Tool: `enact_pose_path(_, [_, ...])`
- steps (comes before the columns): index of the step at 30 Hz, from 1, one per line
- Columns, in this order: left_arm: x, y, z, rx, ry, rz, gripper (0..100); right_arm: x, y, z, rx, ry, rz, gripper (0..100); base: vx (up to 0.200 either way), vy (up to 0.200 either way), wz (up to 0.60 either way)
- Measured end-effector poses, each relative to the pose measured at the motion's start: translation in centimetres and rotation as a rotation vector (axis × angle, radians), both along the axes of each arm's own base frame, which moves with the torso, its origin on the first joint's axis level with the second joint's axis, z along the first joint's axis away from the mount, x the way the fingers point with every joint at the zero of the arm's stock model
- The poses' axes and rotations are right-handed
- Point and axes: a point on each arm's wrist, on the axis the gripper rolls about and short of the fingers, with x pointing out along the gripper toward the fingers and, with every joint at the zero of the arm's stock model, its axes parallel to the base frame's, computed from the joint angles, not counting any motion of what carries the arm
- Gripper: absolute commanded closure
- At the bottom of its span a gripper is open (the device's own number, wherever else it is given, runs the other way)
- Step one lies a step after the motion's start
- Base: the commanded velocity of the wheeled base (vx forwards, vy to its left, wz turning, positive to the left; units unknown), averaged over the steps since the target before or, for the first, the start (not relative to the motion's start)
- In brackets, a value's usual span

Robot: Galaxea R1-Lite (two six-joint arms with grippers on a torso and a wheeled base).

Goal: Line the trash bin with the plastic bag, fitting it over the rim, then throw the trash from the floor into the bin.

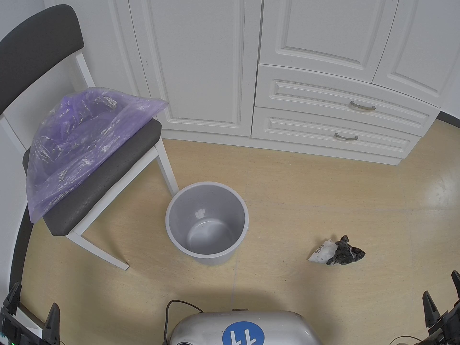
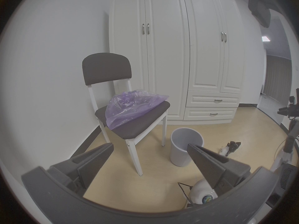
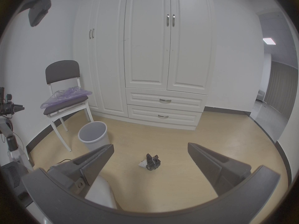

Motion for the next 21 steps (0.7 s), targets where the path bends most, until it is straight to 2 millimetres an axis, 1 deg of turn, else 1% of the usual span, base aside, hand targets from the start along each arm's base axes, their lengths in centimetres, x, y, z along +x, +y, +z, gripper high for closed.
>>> enact_pose_path(3, [0.00,0.00,0.01,-0.010,-0.001,0.004,0,0.00,0.00,0.01,0.026,-0.001,-0.002,0,0.000,0.000,0.00])
enact_pose_path(7, [0.00,0.12,0.00,-0.089,0.000,0.055,0,0.00,-0.03,0.03,0.069,-0.002,-0.015,0,0.000,0.000,0.00])
enact_pose_path(9, [0.00,0.15,-0.01,-0.102,0.000,0.067,0,0.00,-0.04,0.04,0.074,-0.003,-0.019,0,0.000,0.000,0.00])
enact_pose_path(12, [0.00,0.14,0.01,-0.086,-0.001,0.066,0,0.00,-0.05,0.03,0.067,-0.002,-0.019,0,0.000,0.000,0.00])
enact_pose_path(16, [0.00,0.06,0.05,-0.015,-0.005,0.031,0,0.00,-0.01,0.03,0.026,-0.002,-0.006,0,0.000,0.000,0.00])
enact_pose_path(21, [0.00,0.09,0.10,-0.047,-0.010,0.046,0,0.00,-0.02,0.07,0.070,-0.006,-0.009,0,0.000,0.000,0.00])
